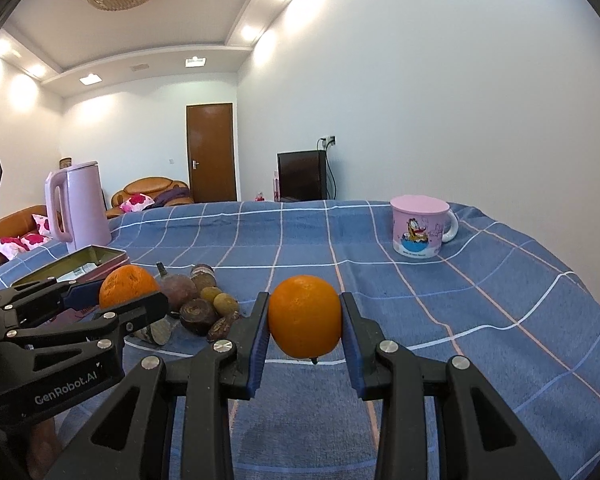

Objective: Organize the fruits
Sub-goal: 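Lift the held oranges with both tools off the fruit pile, then carry both held oranges over the pink tin box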

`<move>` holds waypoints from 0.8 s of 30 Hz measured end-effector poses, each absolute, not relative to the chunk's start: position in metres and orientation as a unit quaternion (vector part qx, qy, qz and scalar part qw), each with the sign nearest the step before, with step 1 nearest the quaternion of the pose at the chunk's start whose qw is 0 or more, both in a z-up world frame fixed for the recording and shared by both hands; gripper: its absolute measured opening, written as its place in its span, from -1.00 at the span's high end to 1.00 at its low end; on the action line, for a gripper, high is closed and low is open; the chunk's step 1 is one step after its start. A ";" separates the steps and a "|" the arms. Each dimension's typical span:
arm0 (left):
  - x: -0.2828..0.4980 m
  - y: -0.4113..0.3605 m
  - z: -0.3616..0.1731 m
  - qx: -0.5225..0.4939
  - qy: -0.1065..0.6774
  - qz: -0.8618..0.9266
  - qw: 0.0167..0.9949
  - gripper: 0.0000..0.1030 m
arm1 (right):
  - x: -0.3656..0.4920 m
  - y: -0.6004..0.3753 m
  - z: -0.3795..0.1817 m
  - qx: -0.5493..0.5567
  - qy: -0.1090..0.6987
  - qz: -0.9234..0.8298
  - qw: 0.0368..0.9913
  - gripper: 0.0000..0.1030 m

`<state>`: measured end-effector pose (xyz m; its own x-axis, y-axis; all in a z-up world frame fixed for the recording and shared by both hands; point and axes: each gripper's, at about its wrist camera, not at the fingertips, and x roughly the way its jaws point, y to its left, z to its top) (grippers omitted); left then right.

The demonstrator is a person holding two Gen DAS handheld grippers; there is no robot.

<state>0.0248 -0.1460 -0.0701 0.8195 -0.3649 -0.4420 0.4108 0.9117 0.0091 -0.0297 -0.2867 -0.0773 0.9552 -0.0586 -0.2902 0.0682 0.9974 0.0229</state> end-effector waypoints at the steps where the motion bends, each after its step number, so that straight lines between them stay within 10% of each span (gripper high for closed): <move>1: 0.024 -0.146 -0.070 0.052 0.219 -0.203 0.953 0.05 | -0.030 -0.286 -0.077 0.015 0.143 -0.032 0.989 0.32; 24: 0.019 -0.125 -0.061 0.039 0.184 -0.154 0.970 0.05 | -0.048 -0.278 -0.074 -0.008 0.087 -0.034 0.996 0.32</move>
